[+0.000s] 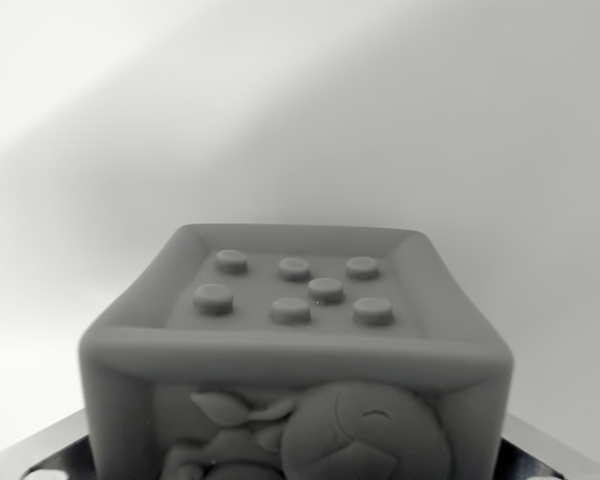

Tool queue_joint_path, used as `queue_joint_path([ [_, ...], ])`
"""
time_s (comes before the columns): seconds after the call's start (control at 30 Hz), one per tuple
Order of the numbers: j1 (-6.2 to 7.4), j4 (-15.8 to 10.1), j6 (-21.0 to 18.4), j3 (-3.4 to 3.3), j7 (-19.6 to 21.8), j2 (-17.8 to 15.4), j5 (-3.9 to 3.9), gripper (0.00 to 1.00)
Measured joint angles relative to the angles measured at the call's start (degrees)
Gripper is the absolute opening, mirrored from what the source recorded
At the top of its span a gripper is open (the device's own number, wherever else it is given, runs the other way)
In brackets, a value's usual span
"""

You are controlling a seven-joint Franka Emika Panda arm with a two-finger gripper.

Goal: Destack cube

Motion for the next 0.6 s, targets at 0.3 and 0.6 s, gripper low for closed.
queue_joint_path([
  [0.3, -0.42, 0.4, 0.8, 0.43, 0.0, 1.2, 0.0, 0.0],
  [0.6, -0.59, 0.5, 1.1, 0.6, 0.0, 1.6, 0.0, 1.0],
])
